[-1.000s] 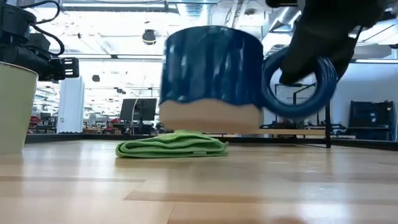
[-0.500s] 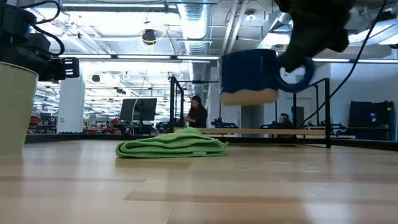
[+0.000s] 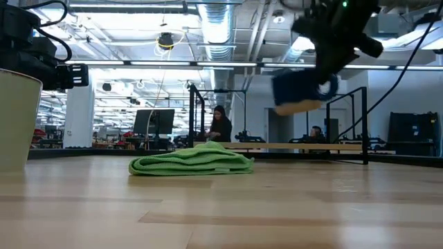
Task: Stack small to large cups/mugs on shelf
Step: Put the blue mug on the shelf
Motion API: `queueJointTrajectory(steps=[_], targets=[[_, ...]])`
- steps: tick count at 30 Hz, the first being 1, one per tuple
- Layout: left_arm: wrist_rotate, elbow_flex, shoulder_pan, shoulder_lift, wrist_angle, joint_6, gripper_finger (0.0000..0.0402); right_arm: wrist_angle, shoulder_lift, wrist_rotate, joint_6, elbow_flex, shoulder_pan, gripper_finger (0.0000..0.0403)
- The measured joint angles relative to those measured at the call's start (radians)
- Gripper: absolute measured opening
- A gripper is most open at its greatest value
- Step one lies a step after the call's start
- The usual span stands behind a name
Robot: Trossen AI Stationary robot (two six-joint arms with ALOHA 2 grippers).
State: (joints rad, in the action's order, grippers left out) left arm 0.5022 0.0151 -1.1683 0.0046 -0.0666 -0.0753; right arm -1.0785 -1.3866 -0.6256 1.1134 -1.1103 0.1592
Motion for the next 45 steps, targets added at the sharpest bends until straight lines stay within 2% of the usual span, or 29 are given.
queueJointTrajectory(steps=[12, 24, 29, 34, 45], targets=[[-0.003, 0.000, 0.003, 0.002, 0.000, -0.019, 0.0114, -0.023, 0.065, 0.026, -0.090, 0.003, -0.117, 0.0067], [-0.027, 0.000, 0.004, 0.006, 0.001, -0.020, 0.0114, -0.052, 0.277, 0.024, -0.190, 0.003, -0.265, 0.0067], [-0.026, 0.000, 0.004, 0.006, 0.001, -0.020, 0.0114, -0.044, 0.342, 0.115, -0.232, 0.003, -0.357, 0.0067], [-0.026, 0.000, 0.004, 0.006, 0.001, -0.020, 0.0114, -0.037, 0.320, 0.254, -0.272, 0.003, -0.437, 0.0067], [-0.026, 0.000, 0.004, 0.006, 0.001, -0.020, 0.0114, 0.020, 0.158, 0.402, -0.346, 0.003, -0.596, 0.0067]])
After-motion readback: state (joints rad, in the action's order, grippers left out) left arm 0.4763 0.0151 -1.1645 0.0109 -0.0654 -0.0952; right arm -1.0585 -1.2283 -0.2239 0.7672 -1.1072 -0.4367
